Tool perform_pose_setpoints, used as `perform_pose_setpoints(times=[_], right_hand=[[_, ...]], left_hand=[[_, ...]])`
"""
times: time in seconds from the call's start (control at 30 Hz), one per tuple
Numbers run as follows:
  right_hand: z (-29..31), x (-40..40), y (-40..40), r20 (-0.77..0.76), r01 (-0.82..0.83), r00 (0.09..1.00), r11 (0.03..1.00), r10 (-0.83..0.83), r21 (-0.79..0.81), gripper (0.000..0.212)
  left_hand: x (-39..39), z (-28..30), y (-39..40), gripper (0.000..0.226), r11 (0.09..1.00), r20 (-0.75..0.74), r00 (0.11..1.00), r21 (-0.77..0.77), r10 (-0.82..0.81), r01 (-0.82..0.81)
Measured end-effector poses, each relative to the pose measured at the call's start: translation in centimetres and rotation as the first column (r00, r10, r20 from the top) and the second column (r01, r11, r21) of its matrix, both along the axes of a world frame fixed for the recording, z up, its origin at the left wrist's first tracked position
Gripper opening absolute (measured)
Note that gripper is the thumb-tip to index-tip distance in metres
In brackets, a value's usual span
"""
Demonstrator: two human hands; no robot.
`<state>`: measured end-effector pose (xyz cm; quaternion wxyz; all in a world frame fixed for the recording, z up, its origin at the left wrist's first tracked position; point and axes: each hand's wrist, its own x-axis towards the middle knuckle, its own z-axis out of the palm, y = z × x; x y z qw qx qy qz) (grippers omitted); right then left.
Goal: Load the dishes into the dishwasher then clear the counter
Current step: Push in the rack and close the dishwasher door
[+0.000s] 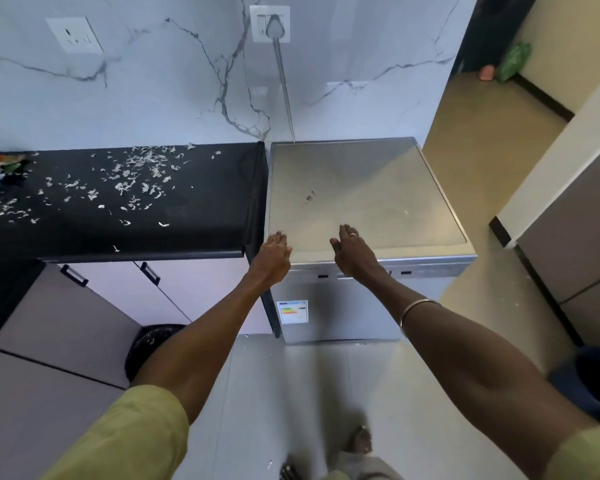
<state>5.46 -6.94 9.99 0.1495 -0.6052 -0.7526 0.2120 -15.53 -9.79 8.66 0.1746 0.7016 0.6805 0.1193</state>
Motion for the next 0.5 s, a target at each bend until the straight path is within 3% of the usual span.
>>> perform_pose_setpoints(times=[0.27, 0.5], right_hand=[[-3.8, 2.6, -2.6, 0.096, -0.079, 0.992, 0.997, 0.081, -0.024, 0.048], [-7.4, 3.3, -1.5, 0.121, -0.108, 0.988, 0.992, 0.101, 0.059, 0.055]], left_hand=[[0.4, -5.0, -4.9, 0.074, 0.991, -0.05, 0.992, -0.067, 0.113, -0.116], [0.6, -8.6, -3.3, 0.084, 0.991, -0.15, 0.984, 0.113, 0.092, -0.075]])
